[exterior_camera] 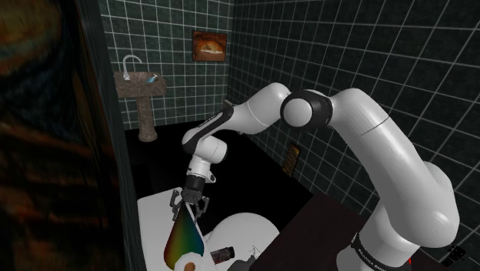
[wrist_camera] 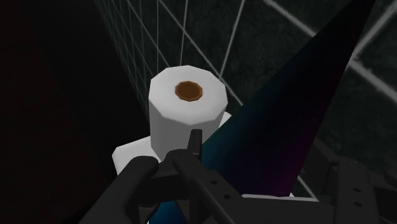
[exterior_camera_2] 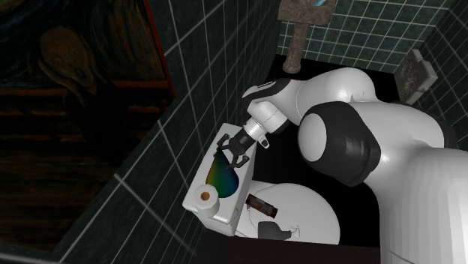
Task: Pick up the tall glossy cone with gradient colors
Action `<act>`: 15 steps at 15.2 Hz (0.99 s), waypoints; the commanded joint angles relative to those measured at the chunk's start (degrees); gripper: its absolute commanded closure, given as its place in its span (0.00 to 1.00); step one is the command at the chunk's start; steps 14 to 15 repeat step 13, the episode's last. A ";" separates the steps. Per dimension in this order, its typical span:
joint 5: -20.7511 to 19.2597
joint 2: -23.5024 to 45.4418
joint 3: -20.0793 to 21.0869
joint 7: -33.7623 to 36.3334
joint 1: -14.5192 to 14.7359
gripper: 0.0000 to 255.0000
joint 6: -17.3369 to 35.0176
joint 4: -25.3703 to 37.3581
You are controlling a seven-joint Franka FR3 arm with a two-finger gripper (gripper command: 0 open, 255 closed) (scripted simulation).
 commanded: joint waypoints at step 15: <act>0.37 -7.96 0.55 2.80 -0.78 1.00 -2.91 -3.86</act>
